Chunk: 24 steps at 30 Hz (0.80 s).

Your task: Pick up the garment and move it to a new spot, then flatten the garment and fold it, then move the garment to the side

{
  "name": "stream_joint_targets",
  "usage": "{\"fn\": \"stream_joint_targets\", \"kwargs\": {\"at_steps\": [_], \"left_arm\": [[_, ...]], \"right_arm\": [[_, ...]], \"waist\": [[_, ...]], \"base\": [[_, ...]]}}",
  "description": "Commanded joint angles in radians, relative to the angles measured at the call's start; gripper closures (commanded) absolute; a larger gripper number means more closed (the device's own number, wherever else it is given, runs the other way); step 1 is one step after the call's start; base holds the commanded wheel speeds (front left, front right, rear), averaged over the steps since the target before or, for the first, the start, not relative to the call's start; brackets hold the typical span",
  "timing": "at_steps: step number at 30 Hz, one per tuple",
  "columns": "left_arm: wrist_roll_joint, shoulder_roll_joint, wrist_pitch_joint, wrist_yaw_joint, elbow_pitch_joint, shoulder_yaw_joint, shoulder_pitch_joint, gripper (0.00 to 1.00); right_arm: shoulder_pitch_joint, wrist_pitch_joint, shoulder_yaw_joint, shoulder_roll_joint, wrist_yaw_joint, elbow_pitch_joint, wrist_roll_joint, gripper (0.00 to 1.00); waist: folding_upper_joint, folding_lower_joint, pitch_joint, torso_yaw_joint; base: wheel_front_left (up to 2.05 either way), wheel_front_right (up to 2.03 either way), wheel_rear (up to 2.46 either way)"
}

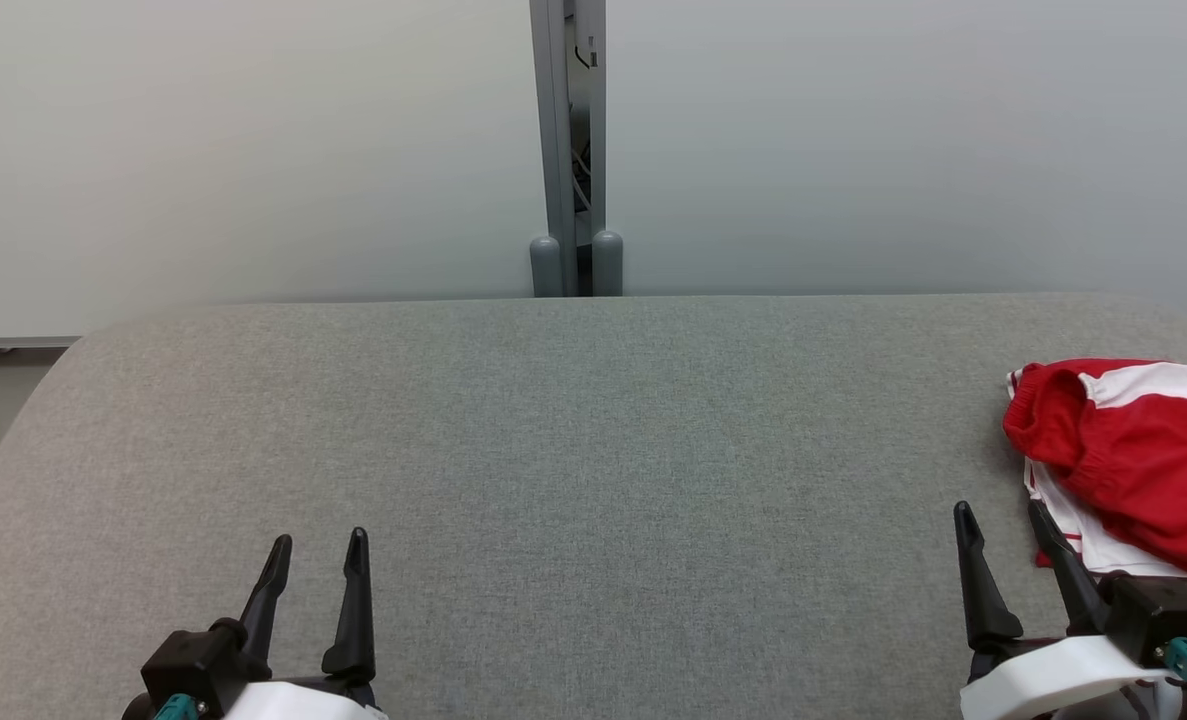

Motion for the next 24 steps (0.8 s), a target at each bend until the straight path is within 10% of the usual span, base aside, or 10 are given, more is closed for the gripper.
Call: {"fn": "stream_joint_targets", "kwargs": {"at_steps": [1,2,3,24], "left_arm": [[-0.005,0.004,-0.003,-0.003,0.001,0.004,0.000,0.00],[-0.010,0.004,-0.003,-0.006,0.002,0.005,-0.001,0.00],[-0.006,0.000,0.000,-0.005,0.002,0.002,0.000,1.00],[-0.291,-0.005,0.069,-0.030,0.038,0.032,-0.019,1.00]], "right_arm": [[0.003,0.000,-0.003,-0.004,0.000,0.001,-0.004,0.00],[0.002,0.000,-0.002,-0.004,0.000,0.001,-0.005,0.00],[0.000,0.000,0.000,0.000,0.000,0.001,0.000,1.00],[-0.015,0.104,-0.041,0.009,0.000,0.033,0.299,1.00]], "waist": [[-0.0001,0.0000,0.000,0.000],[-0.0001,0.0000,-0.001,-0.001],[-0.0001,0.0000,-0.001,-0.001],[-0.0001,0.0001,0.010,-0.001]], "base": [[0.00,0.00,0.00],[0.00,0.00,0.00],[0.00,0.00,0.00],[0.00,0.00,0.00]]}}
